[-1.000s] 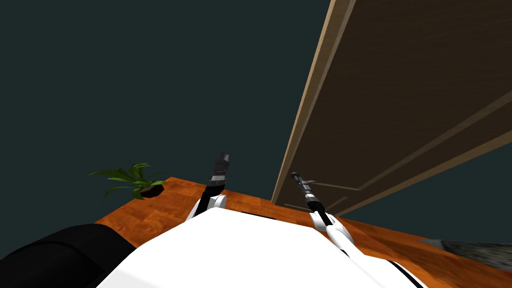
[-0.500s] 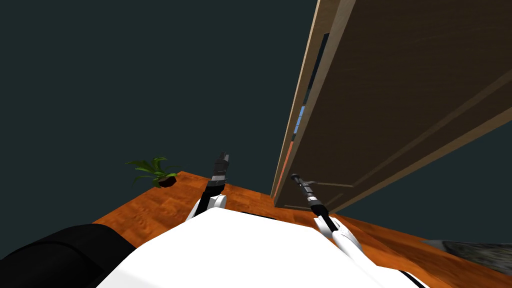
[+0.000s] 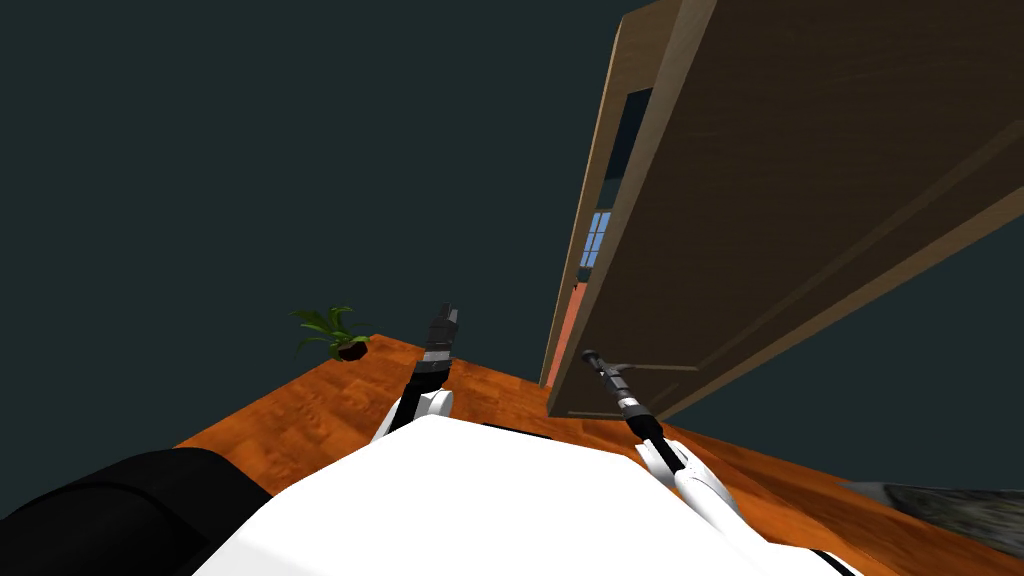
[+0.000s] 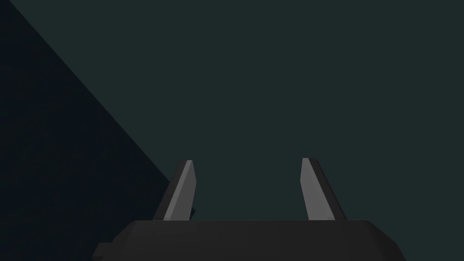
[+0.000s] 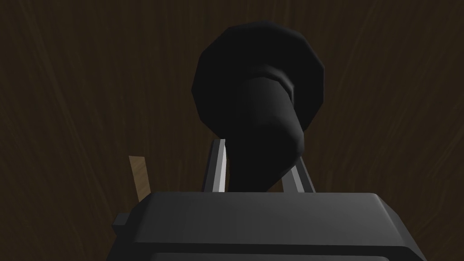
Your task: Pull the door open
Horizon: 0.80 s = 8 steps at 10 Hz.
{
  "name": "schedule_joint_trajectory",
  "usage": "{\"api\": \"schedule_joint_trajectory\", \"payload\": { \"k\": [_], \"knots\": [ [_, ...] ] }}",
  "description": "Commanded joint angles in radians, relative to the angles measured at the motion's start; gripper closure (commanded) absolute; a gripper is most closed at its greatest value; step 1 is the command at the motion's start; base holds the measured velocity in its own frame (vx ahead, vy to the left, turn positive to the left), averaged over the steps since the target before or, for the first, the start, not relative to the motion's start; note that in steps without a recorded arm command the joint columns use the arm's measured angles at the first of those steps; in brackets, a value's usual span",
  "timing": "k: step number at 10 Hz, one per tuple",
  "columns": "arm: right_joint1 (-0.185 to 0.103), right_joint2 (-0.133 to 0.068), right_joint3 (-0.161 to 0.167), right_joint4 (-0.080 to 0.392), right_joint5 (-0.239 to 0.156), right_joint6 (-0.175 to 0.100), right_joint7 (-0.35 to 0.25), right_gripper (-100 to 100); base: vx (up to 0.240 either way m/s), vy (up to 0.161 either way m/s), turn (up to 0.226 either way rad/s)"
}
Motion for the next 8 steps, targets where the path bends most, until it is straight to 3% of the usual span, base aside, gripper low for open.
{"api": "schedule_joint_trajectory", "payload": {
  "k": [1, 6, 7, 8],
  "knots": [
    [0.012, -0.013, 0.005, 0.006, 0.003, -0.026, -0.010, 100, -0.108, -0.039, 0.131],
    [0.048, -0.050, 0.018, 0.022, 0.012, -0.103, -0.041, 100, -0.180, -0.088, 0.146],
    [0.061, -0.063, 0.022, 0.028, 0.015, -0.131, -0.052, 100, -0.209, -0.084, 0.174],
    [0.065, -0.067, 0.024, 0.030, 0.016, -0.139, -0.055, 100, -0.177, -0.066, 0.110]
  ]
}}
